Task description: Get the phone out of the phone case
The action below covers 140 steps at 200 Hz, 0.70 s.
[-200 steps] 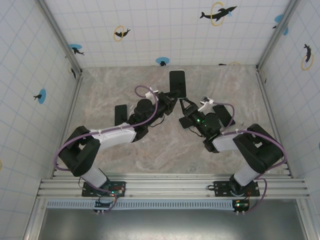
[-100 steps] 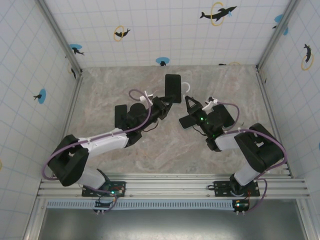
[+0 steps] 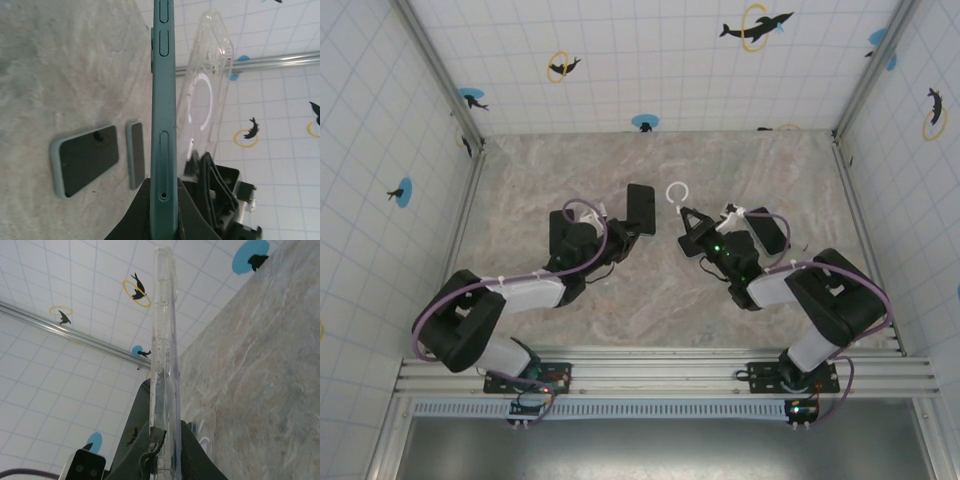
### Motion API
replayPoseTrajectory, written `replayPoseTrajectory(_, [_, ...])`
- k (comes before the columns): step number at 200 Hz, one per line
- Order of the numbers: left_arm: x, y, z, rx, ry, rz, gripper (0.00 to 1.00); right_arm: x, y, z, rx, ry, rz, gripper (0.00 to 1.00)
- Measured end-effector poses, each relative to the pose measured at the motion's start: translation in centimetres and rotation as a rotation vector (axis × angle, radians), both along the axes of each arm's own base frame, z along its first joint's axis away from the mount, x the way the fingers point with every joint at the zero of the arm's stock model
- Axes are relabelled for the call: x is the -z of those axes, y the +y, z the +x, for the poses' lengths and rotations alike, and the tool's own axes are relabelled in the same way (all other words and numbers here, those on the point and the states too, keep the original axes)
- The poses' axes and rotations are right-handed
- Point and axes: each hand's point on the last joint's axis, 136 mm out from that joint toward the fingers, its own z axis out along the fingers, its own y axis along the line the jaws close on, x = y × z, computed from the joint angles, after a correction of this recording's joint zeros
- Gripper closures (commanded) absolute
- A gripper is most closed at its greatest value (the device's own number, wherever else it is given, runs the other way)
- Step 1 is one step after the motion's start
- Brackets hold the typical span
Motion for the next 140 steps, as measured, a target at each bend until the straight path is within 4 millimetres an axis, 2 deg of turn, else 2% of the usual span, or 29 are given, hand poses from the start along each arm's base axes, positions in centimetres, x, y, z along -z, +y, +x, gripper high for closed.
replayPoseTrajectory(73, [4.9, 2.9, 1.8, -0.038, 0.071, 0.072, 0.96, 2.1, 1.7, -1.6, -0.056, 0.059, -0.025, 0.93])
replayPoseTrajectory(140, [8.5, 3.3, 2.7, -0.022, 0.142, 0.118, 0.93, 3.6, 2.1, -1.8, -0.066, 0.096, -0.049, 0.92])
